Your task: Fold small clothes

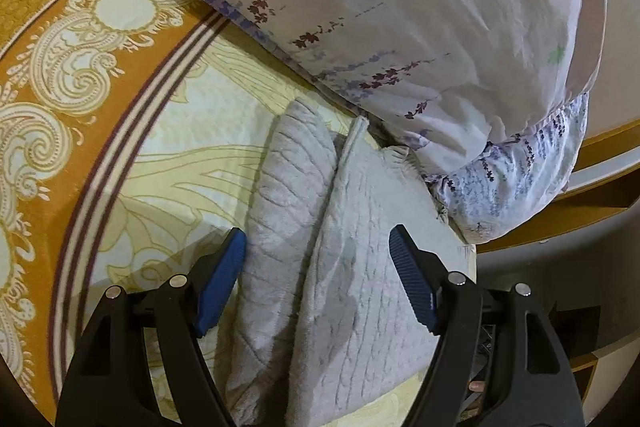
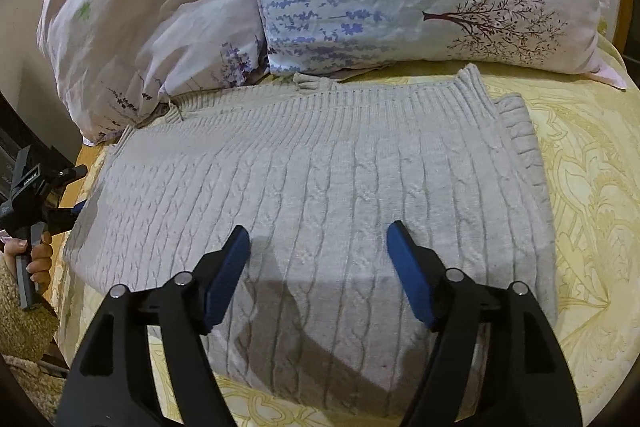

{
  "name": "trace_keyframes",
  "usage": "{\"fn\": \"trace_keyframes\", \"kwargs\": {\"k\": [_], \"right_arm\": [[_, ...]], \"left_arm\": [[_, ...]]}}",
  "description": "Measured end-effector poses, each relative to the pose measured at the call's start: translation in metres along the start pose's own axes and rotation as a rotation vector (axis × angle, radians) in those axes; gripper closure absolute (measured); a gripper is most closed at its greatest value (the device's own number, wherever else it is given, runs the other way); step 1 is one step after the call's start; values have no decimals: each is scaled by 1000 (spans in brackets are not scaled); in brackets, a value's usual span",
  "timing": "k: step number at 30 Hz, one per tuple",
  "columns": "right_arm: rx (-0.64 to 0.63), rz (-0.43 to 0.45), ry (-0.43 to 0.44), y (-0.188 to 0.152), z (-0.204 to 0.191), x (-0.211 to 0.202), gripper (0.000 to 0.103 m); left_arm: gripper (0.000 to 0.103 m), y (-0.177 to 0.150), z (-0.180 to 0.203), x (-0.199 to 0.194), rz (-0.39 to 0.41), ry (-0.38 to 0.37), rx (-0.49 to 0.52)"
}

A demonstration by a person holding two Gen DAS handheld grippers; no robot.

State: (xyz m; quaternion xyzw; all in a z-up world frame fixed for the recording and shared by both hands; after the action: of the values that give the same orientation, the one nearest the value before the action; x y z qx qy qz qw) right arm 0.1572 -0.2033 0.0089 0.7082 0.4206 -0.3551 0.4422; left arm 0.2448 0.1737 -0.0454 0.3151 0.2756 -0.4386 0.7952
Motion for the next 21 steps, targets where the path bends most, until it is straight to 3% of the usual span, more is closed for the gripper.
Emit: {"fn": "trace_keyframes", "kwargs": {"k": [16, 19, 21], "right_arm": [[7, 4, 29, 0, 0, 0, 29], [7, 5, 32, -1, 0, 0, 29], [9, 7, 34, -1, 0, 0, 29]], "left_arm": [[30, -8, 17, 14, 20, -6, 29], [36, -10, 22, 18, 6, 4, 37], [46, -12, 26, 22, -4, 23, 49]]}}
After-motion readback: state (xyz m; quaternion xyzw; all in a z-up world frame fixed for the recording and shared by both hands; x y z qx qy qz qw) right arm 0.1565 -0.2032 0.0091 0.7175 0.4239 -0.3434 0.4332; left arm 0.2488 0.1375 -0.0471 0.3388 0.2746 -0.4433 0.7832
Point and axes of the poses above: each gripper's, at about its wrist camera, not at the fingertips, and x roughly the way its jaws point, z to its right, y to its top, the point moved 6 cm from there along x, roughly the way its jaws point, and after that the axes turned 7 degrees about y, right-handed, at the moved point
